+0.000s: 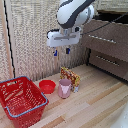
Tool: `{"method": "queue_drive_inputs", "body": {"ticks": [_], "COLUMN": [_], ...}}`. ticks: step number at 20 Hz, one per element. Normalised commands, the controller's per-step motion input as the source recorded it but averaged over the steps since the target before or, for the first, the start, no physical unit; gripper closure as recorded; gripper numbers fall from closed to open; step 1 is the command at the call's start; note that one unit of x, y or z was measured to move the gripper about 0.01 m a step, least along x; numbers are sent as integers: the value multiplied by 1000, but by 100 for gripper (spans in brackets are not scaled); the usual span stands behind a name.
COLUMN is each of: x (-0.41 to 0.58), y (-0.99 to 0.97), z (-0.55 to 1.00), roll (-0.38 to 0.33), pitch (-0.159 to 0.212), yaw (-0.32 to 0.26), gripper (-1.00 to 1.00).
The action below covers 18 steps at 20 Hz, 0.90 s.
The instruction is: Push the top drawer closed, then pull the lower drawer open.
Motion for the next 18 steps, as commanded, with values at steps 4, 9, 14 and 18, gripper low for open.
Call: {"method": "queue_drive_inputs", "body": {"ticks": [4,9,14,18], "x": [-61,-39,-45,-28], "y": [0,0,-1,-18], "z": [221,232,221,168], "roll": [-312,-326,-326,-343], "pitch": [0,0,0,0], "yaw": [135,131,131,120], "gripper": [-100,-100,-100,-100]}}
